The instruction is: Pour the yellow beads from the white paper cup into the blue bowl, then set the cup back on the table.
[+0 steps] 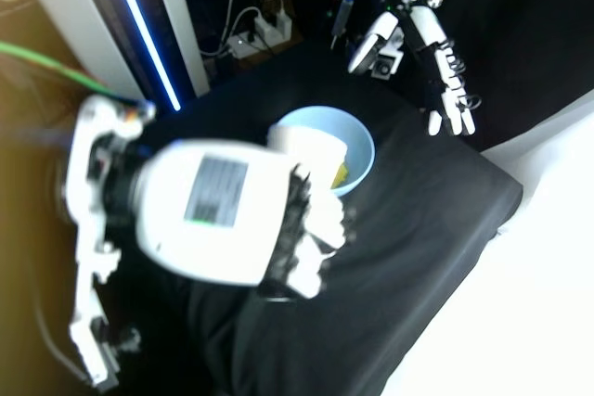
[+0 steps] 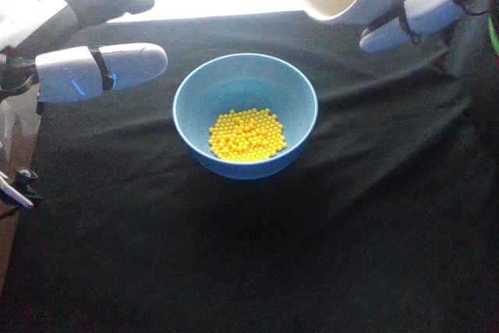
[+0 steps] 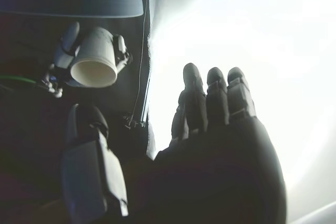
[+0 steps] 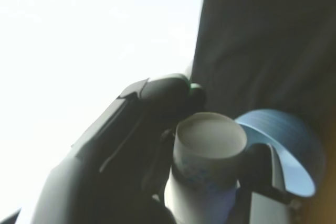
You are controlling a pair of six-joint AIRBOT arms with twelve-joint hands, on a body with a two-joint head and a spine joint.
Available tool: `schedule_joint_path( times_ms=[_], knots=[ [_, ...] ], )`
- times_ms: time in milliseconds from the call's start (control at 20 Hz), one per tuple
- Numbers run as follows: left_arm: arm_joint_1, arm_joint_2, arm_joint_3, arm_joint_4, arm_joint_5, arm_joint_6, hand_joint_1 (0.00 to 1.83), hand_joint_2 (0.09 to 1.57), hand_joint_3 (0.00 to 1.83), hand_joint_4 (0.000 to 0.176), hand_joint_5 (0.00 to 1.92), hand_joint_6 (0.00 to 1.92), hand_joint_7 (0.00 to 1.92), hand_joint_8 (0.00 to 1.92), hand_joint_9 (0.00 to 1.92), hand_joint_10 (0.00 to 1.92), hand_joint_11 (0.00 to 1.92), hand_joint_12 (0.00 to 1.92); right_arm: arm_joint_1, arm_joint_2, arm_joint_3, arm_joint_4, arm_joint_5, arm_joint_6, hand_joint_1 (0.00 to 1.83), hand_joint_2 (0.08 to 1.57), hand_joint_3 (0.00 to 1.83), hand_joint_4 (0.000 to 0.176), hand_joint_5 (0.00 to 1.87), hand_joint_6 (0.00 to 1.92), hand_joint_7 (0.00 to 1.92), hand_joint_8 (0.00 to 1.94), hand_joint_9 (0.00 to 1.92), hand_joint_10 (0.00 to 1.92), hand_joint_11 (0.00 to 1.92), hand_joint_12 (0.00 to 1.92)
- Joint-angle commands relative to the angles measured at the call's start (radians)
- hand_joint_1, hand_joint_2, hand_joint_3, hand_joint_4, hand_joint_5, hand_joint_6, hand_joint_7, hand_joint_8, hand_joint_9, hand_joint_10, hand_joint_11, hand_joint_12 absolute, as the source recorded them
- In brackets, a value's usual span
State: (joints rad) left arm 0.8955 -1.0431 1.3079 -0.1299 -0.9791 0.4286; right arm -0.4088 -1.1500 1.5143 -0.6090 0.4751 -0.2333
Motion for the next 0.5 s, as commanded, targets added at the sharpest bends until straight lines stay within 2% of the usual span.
schedule_joint_path(
  times_ms=[0,50,100,150,200,250,300,400,450],
  knots=[
    [-0.002,0.000,0.002,-0.019,-0.129,-0.011,0.44,0.96,0.00,0.036,0.08,0.00,0.41,0.01,0.15,0.01,0.00,0.00,0.002,0.009,0.007,0.070,0.124,-0.001,1.28,1.08,0.00,0.000,1.03,0.68,1.10,1.04,1.06,1.08,0.92,1.49],
    [-0.001,0.000,0.002,-0.019,-0.129,-0.011,0.45,0.95,0.00,0.031,0.09,0.00,0.43,0.02,0.16,0.01,0.00,0.00,-0.026,0.013,0.013,0.120,0.147,-0.001,1.20,1.08,0.00,0.000,1.05,0.81,1.01,1.36,1.02,1.58,0.98,1.80],
    [0.001,-0.002,0.002,-0.021,-0.128,-0.011,0.45,0.94,0.00,0.031,0.09,0.01,0.44,0.02,0.14,0.00,0.00,0.00,-0.052,0.016,0.021,0.176,0.174,-0.001,1.18,1.08,0.00,0.000,1.04,0.86,0.97,1.30,0.93,1.59,0.86,1.81],
    [0.001,-0.002,0.002,-0.022,-0.129,-0.011,0.46,0.94,0.00,0.017,0.09,0.01,0.45,0.02,0.16,0.01,0.00,0.00,-0.080,0.018,0.027,0.225,0.203,-0.001,1.25,1.10,0.00,0.000,1.05,0.69,1.00,1.23,0.88,1.38,0.77,1.66],
    [0.002,-0.003,0.002,-0.022,-0.129,-0.011,0.46,0.95,0.00,0.005,0.08,0.00,0.43,0.01,0.15,0.00,0.00,0.00,-0.102,0.020,0.032,0.263,0.230,-0.001,1.26,1.08,0.00,0.000,1.06,0.71,1.07,1.05,0.92,1.13,0.75,1.45],
    [0.003,-0.003,0.002,-0.023,-0.129,-0.012,0.48,0.94,0.00,0.017,0.09,0.00,0.43,0.01,0.13,0.00,0.00,0.00,-0.129,0.025,0.034,0.316,0.258,-0.001,1.24,1.08,0.00,0.000,1.00,0.88,1.09,0.93,0.94,0.96,0.72,1.34],
    [0.005,-0.003,0.002,-0.025,-0.131,-0.013,0.48,0.94,0.00,0.020,0.09,0.01,0.43,0.01,0.13,0.00,0.00,0.00,-0.156,0.029,0.035,0.361,0.282,-0.001,1.24,1.09,0.00,0.000,0.98,0.91,1.09,0.92,0.95,0.92,0.73,1.36],
    [0.008,-0.003,0.002,-0.028,-0.132,-0.013,0.47,0.93,0.00,0.020,0.10,0.01,0.43,0.01,0.13,0.00,0.00,0.00,-0.210,0.035,0.035,0.442,0.327,-0.001,1.25,1.08,0.00,0.000,1.01,0.83,1.09,0.96,0.94,1.07,0.71,1.58],
    [0.009,-0.003,0.002,-0.030,-0.133,-0.014,0.46,0.93,0.00,0.027,0.10,0.01,0.44,0.01,0.13,0.00,0.00,0.00,-0.242,0.037,0.035,0.492,0.358,-0.001,1.26,1.09,0.00,0.000,1.07,0.66,1.04,1.13,0.89,1.30,0.70,1.74]
  ],
)
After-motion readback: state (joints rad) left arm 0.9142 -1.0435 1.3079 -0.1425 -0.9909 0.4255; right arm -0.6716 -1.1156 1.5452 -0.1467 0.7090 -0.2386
